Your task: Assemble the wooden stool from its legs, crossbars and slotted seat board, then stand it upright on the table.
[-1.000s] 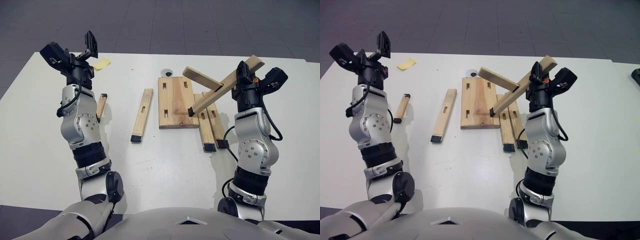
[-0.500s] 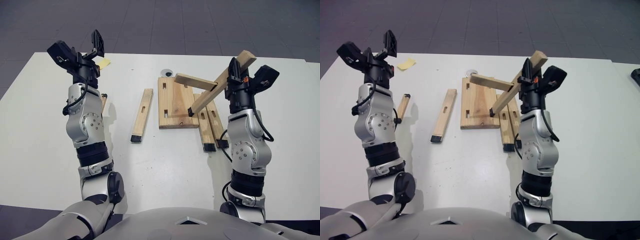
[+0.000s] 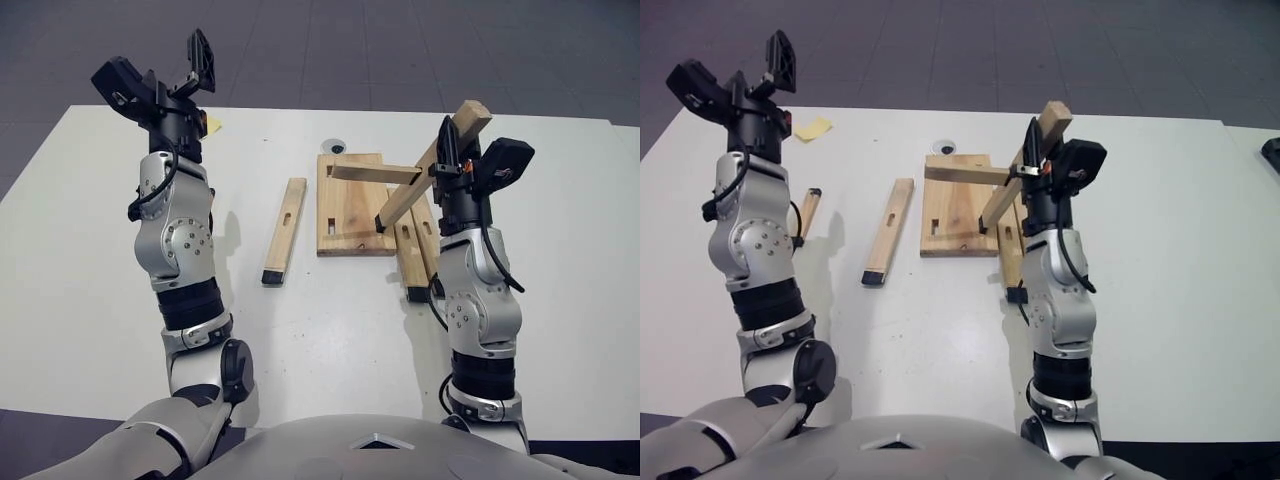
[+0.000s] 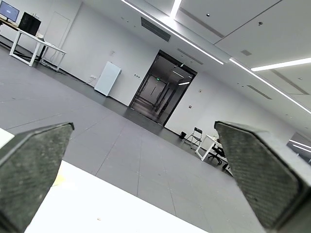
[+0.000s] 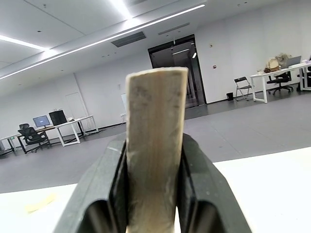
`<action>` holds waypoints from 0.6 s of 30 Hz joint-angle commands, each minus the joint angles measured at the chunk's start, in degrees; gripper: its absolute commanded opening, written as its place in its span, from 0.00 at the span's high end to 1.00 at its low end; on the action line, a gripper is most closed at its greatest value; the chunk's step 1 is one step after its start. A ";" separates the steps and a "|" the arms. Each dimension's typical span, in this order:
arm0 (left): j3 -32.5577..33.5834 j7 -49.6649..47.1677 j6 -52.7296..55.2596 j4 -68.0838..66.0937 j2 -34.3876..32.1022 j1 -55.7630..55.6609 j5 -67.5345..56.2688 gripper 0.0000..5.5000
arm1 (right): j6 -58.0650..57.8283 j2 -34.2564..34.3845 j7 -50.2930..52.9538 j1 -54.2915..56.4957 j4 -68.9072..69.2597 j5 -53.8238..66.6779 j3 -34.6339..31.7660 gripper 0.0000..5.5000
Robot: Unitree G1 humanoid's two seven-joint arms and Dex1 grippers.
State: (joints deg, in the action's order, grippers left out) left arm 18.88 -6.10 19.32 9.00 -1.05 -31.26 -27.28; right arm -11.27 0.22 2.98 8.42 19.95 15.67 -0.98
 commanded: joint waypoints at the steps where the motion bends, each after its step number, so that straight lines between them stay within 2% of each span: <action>1: -0.69 -0.89 1.76 1.17 -0.10 -1.00 -0.83 0.02 | -7.47 -5.37 -2.80 -11.11 -7.49 -3.72 1.03 0.81; 11: -3.29 -1.77 4.30 4.34 0.98 1.27 0.31 0.02 | -16.66 -9.51 -6.11 -13.91 -11.25 -1.66 2.17 0.81; 18: -3.97 -2.36 3.93 3.45 1.72 0.14 0.58 0.02 | -11.62 -7.81 -5.16 -8.17 -8.85 0.53 0.57 0.81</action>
State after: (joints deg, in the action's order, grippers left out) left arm 16.23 -7.27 22.21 12.20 -0.45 -31.22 -27.09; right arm -11.31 -6.16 -3.97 4.99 20.28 17.90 0.28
